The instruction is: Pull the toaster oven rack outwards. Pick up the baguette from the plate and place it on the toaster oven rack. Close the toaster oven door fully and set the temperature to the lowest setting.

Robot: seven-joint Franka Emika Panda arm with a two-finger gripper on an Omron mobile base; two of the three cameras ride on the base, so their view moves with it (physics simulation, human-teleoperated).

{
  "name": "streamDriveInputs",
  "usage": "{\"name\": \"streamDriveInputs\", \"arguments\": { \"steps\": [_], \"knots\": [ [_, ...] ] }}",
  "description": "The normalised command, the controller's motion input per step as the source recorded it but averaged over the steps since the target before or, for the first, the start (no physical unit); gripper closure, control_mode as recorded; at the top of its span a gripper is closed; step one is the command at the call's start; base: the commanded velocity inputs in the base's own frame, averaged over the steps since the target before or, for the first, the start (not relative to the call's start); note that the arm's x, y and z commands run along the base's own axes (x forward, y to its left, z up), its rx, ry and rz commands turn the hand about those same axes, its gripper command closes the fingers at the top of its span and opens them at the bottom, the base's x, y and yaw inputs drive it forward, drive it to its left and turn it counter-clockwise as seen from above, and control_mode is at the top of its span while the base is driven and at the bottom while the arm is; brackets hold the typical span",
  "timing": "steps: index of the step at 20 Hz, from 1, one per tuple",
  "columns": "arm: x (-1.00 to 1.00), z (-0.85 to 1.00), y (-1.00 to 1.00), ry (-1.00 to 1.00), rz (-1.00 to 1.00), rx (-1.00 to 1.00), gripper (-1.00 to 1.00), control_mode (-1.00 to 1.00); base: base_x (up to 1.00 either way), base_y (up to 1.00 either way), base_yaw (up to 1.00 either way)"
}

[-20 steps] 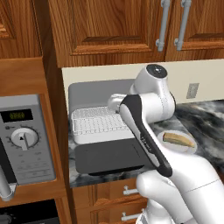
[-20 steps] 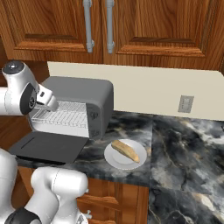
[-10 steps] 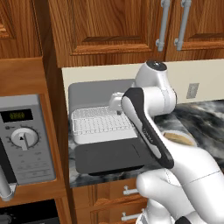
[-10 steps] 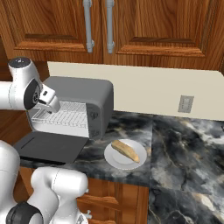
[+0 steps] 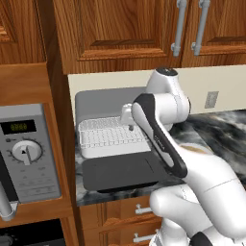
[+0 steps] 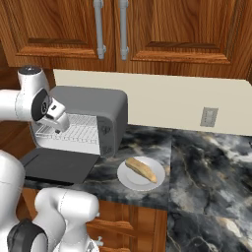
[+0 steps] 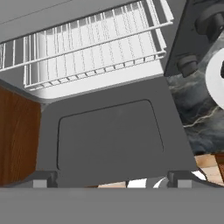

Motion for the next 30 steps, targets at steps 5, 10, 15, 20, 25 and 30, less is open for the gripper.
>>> {"name": "streamDriveInputs", "arguments": {
  "steps": [5,10,15,20,25,30],
  "knots": [
    [0.05,-0.51,0.00,-0.02,-0.02,0.00,-1.00,-1.00,0.00,0.00,0.00],
    [0.04,-0.41,0.00,-0.17,0.00,0.00,-1.00,-1.00,0.00,0.00,0.00],
    [0.12,-0.06,0.16,-0.07,0.01,0.00,-1.00,-1.00,0.00,0.00,0.00],
    [0.20,0.00,0.22,-0.08,0.00,0.00,-1.00,-1.00,0.00,0.00,0.00],
    [0.27,0.00,0.24,0.00,0.00,-0.04,-1.00,-1.00,0.00,0.00,0.00],
    [0.42,0.00,0.19,0.00,0.00,-0.11,-1.00,-1.00,0.00,0.00,0.00]
  ]
}}
